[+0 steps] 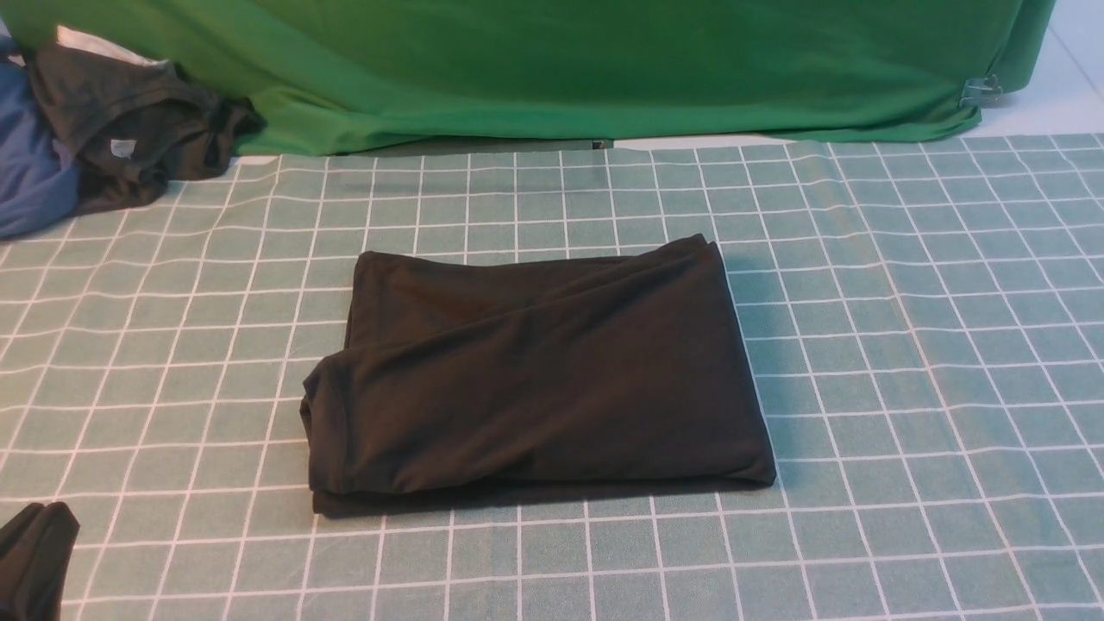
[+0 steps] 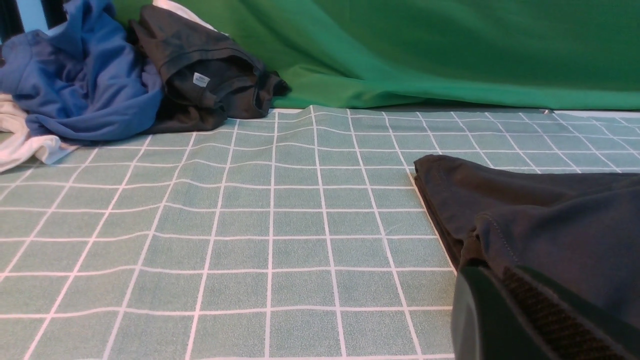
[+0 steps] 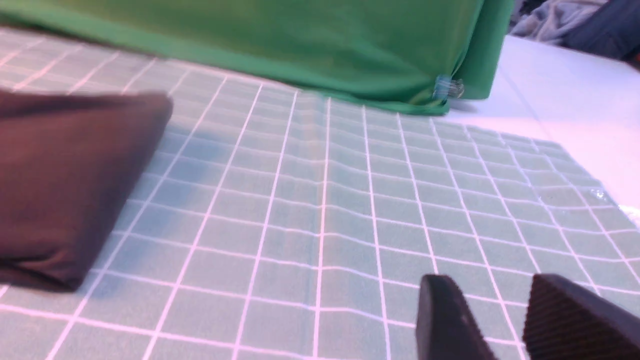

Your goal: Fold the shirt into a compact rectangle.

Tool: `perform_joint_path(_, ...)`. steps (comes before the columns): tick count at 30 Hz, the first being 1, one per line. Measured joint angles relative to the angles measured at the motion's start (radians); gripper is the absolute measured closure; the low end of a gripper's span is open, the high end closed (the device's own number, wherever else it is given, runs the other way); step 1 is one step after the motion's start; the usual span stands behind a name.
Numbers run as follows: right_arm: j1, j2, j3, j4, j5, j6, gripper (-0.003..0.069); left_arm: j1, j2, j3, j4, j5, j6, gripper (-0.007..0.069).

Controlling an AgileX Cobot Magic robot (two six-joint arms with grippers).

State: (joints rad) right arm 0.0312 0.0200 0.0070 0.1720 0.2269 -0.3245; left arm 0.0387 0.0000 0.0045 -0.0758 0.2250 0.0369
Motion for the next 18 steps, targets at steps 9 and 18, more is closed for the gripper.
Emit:
perform_joint_path(9, 0.001, -0.019, 0.003, -0.015, 0.018, 0.013, 0.0421, 0.0, 0.0, 0.0, 0.019, -0.008, 0.0, 0.061)
perform_joint_path(18, 0.001, -0.019, 0.003, -0.015, 0.018, 0.027, 0.0421, 0.0, 0.0, 0.0, 0.019, -0.008, 0.001, 0.061)
